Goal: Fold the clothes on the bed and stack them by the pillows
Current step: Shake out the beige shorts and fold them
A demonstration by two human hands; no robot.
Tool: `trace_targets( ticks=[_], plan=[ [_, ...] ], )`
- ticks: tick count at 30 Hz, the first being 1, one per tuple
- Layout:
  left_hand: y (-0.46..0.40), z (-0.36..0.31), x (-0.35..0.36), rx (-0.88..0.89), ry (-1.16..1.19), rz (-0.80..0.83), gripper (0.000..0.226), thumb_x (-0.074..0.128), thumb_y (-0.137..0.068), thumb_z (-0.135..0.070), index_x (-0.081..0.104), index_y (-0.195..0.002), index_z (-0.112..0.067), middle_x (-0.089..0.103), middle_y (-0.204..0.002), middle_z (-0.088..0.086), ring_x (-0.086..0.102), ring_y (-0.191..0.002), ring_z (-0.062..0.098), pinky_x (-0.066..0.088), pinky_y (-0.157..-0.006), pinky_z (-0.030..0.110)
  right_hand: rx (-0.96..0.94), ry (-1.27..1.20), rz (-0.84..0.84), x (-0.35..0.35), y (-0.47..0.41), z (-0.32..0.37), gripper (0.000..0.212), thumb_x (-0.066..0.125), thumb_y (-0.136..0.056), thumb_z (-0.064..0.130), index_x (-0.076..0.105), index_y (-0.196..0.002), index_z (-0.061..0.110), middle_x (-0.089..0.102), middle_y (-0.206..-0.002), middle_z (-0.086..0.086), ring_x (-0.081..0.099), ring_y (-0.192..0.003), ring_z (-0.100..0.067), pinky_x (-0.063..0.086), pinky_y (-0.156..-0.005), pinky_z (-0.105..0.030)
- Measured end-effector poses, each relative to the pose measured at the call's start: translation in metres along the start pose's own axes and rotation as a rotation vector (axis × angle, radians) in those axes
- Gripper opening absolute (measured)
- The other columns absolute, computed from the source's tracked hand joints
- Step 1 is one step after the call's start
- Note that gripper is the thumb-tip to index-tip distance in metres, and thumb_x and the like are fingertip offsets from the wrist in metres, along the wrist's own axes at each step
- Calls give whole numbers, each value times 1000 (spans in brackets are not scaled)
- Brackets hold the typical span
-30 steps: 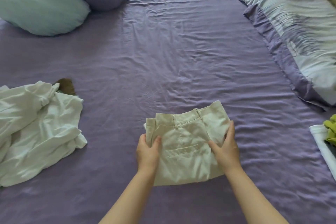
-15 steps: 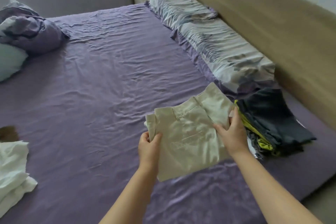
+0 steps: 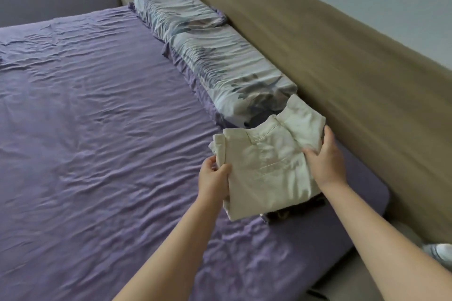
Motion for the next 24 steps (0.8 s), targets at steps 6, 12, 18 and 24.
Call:
trace_targets(
  ticks=[6, 12, 18, 24],
  plan=[
    [-19, 13, 60, -55, 109, 30, 34, 58, -87, 0, 51, -116, -17, 64, -110, 10, 64, -100, 31, 53, -89, 51, -40, 69, -13, -10, -53, -37, 68, 61, -87, 10, 26, -144, 3, 46, -136, -22, 46, -122, -38, 38, -95, -40],
    [-22, 47, 99, -21, -118, 220, 79, 60, -87, 0, 21, -148, -30, 39, -145, 2, 47, -127, 25, 42, -104, 45, -5, 362, 160, 23, -59, -73, 71, 61, -87, 19, 23, -146, 4, 37, -145, -20, 36, -129, -38, 34, -103, -44],
    [-27, 54, 101, 273, -1055, 127, 75, 55, -93, -29, 6, -146, -51, -24, -157, 2, -8, -146, 26, 14, -117, 47, -105, 571, 377, 79, -16, -87, 65, 43, -90, 56, 17, -147, 37, 8, -158, -4, 8, -144, -24, 14, -111, -48],
    [-31, 88, 86, 19, -1149, 249, 50, 37, -98, -46, 21, -145, -47, 1, -160, 5, 2, -146, 32, 17, -115, 52, 52, 592, 587, 105, -4, -110, 57, 33, -89, 64, 25, -142, 44, 6, -158, 3, 4, -144, -21, 5, -114, -51]
  ],
)
Point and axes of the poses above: each hand's wrist, its own y-axis away from the middle knuckle, its own x-axis out of the palm, z = x × y, the point moved 9 cm from there along -y, towards the middle knuckle
